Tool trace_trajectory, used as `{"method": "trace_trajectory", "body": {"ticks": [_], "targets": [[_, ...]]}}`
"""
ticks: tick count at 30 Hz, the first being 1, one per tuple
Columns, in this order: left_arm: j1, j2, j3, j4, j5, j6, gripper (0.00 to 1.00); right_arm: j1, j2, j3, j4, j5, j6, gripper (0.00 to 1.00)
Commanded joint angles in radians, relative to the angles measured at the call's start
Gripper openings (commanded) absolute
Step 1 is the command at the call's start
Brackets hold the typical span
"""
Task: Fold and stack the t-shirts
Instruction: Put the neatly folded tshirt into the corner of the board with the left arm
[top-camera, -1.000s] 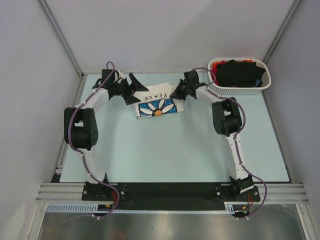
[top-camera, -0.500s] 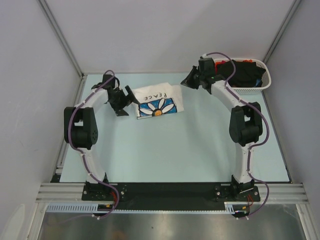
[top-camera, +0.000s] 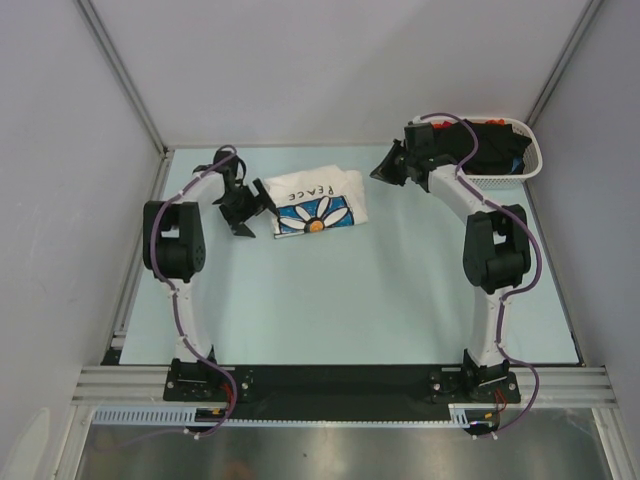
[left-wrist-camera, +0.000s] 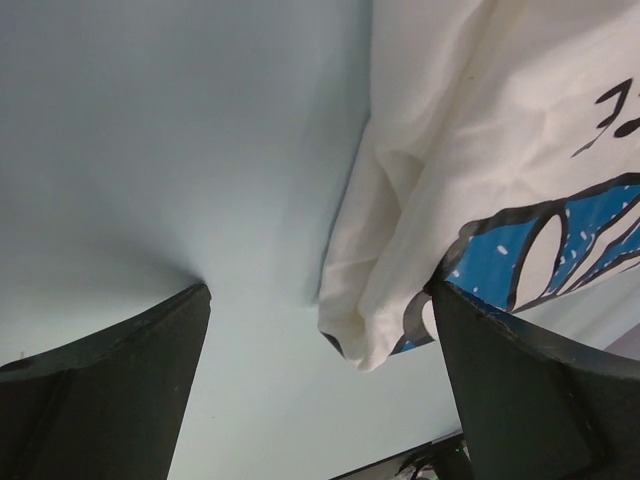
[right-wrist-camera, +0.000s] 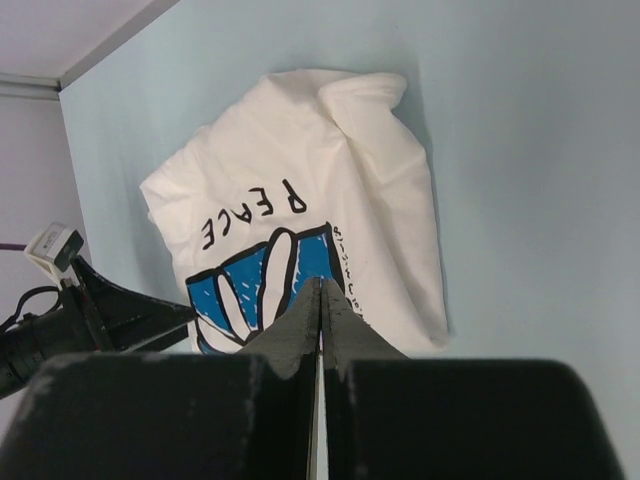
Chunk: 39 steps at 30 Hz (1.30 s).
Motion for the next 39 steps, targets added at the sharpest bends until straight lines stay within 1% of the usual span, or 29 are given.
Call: {"method": "trace_trajectory", "body": {"ticks": [1,4,7,10,12,13,15,16,17,21,27,28,32,36,39], "targets": [[-0.030,0.076,0.096,0.008,0.019,0.014,1.00,-0.014,-0.064,0.021,0.017,-0.010,-0.021,0.00],[-0.059,0.136,0.156,-0.001,0.032,0.014,1.00,-0.017,-0.061,0.029,0.017,-0.019,-0.020,0.00],[-0.087,0.196,0.221,-0.023,0.056,0.006,0.97,-0.020,-0.064,0.032,0.017,-0.025,-0.015,0.00],[-0.112,0.251,0.288,-0.053,0.047,0.005,0.87,-0.023,-0.067,0.032,0.023,-0.036,-0.009,0.00],[-0.122,0.282,0.349,-0.104,0.033,0.002,0.69,-0.024,-0.070,0.032,0.028,-0.042,-0.007,0.00],[-0.122,0.311,0.368,-0.125,0.026,0.002,0.52,-0.028,-0.071,0.032,0.031,-0.048,-0.009,0.00],[-0.122,0.335,0.421,-0.187,-0.009,0.006,0.27,-0.028,-0.077,0.032,0.029,-0.050,-0.007,0.00],[-0.121,0.355,0.437,-0.207,-0.017,0.011,0.02,-0.032,-0.078,0.032,0.029,-0.053,-0.007,0.00],[-0.119,0.363,0.452,-0.242,-0.028,0.015,0.00,-0.032,-0.082,0.032,0.029,-0.053,-0.007,0.00],[-0.109,0.362,0.477,-0.283,-0.074,0.037,0.00,-0.040,-0.085,0.027,0.023,-0.056,-0.009,0.00],[-0.058,0.320,0.502,-0.363,-0.184,0.106,0.00,-0.046,-0.088,0.018,0.025,-0.067,-0.006,0.00],[-0.043,0.313,0.500,-0.374,-0.224,0.118,0.00,-0.046,-0.088,0.015,0.025,-0.068,-0.006,0.00],[-0.006,0.273,0.498,-0.400,-0.302,0.132,0.00,-0.048,-0.096,0.012,0.025,-0.077,-0.010,0.00],[0.040,0.228,0.462,-0.402,-0.319,0.124,0.00,-0.058,-0.108,0.013,0.010,-0.091,-0.033,0.00],[0.057,0.210,0.448,-0.400,-0.370,0.130,0.00,-0.077,-0.123,0.003,-0.009,-0.103,-0.053,0.00]]}}
